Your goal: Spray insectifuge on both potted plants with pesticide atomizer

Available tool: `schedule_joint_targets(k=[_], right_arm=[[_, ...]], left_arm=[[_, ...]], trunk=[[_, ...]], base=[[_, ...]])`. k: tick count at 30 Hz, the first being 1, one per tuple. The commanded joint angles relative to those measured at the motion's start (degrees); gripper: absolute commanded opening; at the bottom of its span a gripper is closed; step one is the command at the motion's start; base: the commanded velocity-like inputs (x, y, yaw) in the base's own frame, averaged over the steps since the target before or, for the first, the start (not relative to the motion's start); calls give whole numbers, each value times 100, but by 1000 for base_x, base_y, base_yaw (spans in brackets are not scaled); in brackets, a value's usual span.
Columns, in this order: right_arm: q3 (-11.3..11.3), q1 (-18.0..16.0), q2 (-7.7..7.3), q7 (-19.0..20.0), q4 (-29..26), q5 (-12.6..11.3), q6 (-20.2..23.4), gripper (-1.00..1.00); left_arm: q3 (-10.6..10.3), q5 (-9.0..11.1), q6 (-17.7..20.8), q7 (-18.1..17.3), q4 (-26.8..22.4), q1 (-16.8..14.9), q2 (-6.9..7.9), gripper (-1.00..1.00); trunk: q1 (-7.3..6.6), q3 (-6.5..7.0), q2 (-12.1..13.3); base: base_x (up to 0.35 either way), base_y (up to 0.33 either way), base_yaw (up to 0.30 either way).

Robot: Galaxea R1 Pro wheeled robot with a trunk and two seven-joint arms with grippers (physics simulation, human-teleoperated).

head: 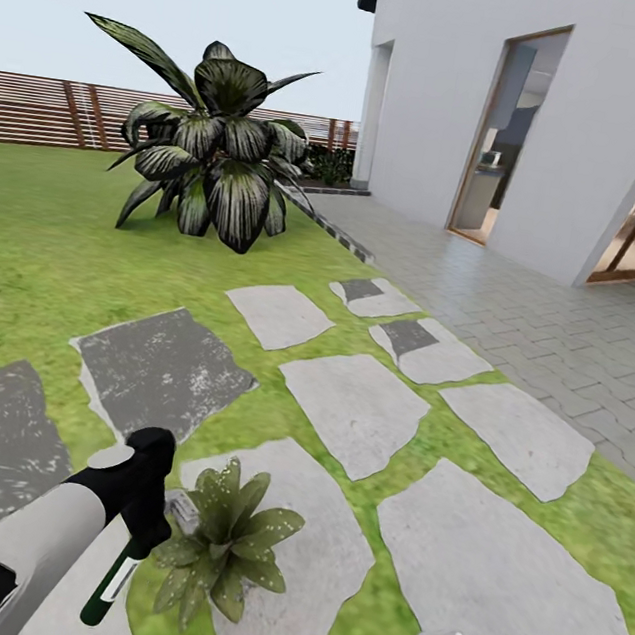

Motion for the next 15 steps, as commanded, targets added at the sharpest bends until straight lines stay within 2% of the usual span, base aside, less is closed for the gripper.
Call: schedule_joint_targets(k=[1, 6, 15], right_arm=[[48, -4, -2, -43, 4, -1, -12, 100], [55, -4, 7, -43, 4, -1, -12, 100], [57, -4, 7, -43, 4, -1, -12, 100]], left_arm=[[-29, -31, 58, -59, -5, 1, 4, -100], [-40, -30, 50, -62, -55, -2, 10, -100], [-36, -18, 34, -65, -104, -12, -6, -100]], trunk=[[1, -5, -2], [1, -5, -2], [1, -5, -2]], base=[[105, 117, 0], [27, 30, -49], [1, 2, -252]])
